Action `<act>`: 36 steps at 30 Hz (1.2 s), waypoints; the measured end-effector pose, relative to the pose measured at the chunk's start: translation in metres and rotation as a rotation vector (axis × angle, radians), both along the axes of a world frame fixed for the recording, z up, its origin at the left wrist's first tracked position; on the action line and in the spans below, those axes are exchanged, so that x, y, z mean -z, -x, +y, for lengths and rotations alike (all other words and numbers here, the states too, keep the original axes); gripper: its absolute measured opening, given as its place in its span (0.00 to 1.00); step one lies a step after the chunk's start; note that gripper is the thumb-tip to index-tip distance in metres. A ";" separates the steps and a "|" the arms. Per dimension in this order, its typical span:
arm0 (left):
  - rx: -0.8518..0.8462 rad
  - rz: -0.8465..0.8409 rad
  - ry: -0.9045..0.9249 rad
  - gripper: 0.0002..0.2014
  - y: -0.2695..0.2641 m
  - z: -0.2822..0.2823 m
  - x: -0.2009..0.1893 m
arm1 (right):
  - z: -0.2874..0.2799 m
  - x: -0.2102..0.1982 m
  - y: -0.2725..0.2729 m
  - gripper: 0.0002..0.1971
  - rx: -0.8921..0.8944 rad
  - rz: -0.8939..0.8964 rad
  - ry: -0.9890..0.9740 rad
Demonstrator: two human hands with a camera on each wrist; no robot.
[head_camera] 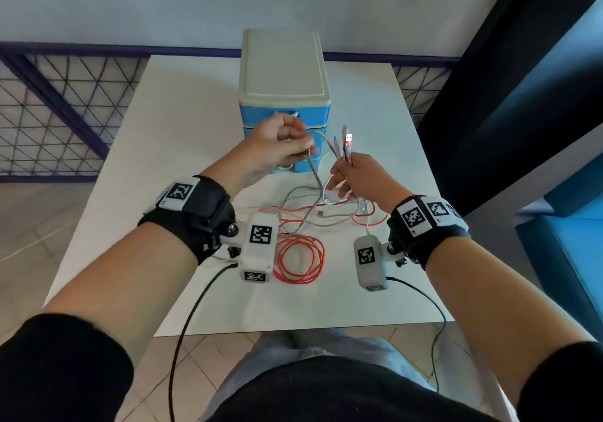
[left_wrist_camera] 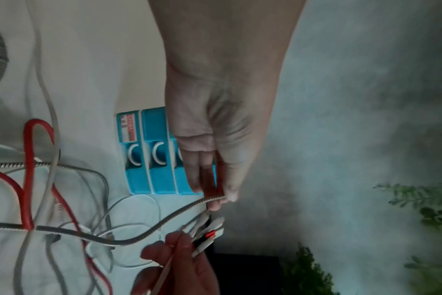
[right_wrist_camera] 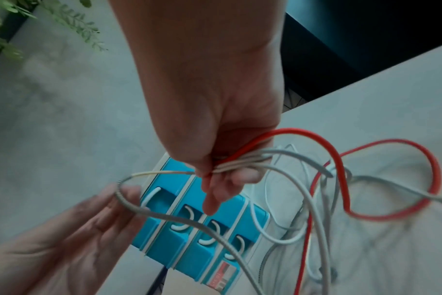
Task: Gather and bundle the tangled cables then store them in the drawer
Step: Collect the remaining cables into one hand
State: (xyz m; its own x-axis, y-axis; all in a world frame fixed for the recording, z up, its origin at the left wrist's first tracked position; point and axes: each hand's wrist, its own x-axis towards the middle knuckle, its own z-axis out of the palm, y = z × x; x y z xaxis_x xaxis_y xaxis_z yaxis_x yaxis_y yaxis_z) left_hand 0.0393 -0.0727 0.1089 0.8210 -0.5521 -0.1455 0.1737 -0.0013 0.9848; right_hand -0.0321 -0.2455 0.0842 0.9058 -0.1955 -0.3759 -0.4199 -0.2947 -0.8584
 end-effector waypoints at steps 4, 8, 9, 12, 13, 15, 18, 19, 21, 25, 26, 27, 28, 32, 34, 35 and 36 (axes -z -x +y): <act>0.098 -0.036 -0.016 0.08 0.008 0.013 -0.005 | -0.001 -0.005 -0.001 0.08 0.194 0.007 -0.534; 0.253 -0.175 -0.195 0.10 0.021 0.024 0.001 | 0.005 -0.021 -0.012 0.09 0.252 -0.047 -0.840; 0.274 -0.209 -0.231 0.10 0.023 0.025 0.001 | 0.008 -0.025 -0.012 0.09 0.247 -0.049 -0.866; 0.347 -0.340 -0.372 0.10 0.028 0.026 0.003 | 0.018 -0.033 -0.013 0.09 0.208 -0.049 -0.894; 0.362 -0.371 -0.416 0.09 0.029 0.026 0.004 | 0.021 -0.036 -0.013 0.09 0.189 -0.053 -0.885; 0.389 -0.392 -0.459 0.08 0.031 0.026 0.003 | 0.026 -0.040 -0.013 0.10 0.150 -0.074 -0.835; 0.388 -0.403 -0.489 0.08 0.029 0.026 0.004 | 0.029 -0.046 -0.011 0.11 0.091 -0.120 -0.776; 0.366 -0.381 -0.494 0.08 0.028 0.026 0.004 | 0.029 -0.048 -0.010 0.12 0.073 -0.136 -0.779; 0.281 -0.306 -0.474 0.08 0.026 0.026 0.003 | 0.029 -0.051 -0.010 0.12 0.049 -0.153 -0.795; 0.044 -0.287 -0.280 0.05 0.025 0.019 -0.014 | 0.027 -0.056 -0.006 0.12 -0.047 -0.120 -0.783; 0.016 -0.272 -0.204 0.08 0.025 0.018 -0.021 | 0.027 -0.057 -0.005 0.12 -0.102 -0.103 -0.765; 0.015 -0.256 -0.132 0.11 0.024 0.016 -0.028 | 0.027 -0.058 -0.003 0.12 -0.152 -0.081 -0.746; 0.033 -0.258 -0.084 0.15 0.022 0.016 -0.035 | 0.027 -0.059 -0.002 0.12 -0.193 -0.061 -0.731; 0.213 -0.437 -0.211 0.35 0.008 0.016 -0.052 | 0.028 -0.063 0.001 0.12 -0.292 -0.020 -0.680; 0.284 -0.481 -0.288 0.39 0.003 0.015 -0.057 | 0.028 -0.065 0.002 0.13 -0.315 -0.001 -0.663; 0.303 -0.485 -0.311 0.39 0.001 0.014 -0.058 | 0.028 -0.065 0.002 0.13 -0.323 0.004 -0.657; 0.309 -0.484 -0.324 0.38 0.001 0.014 -0.060 | 0.027 -0.066 0.002 0.13 -0.329 0.007 -0.651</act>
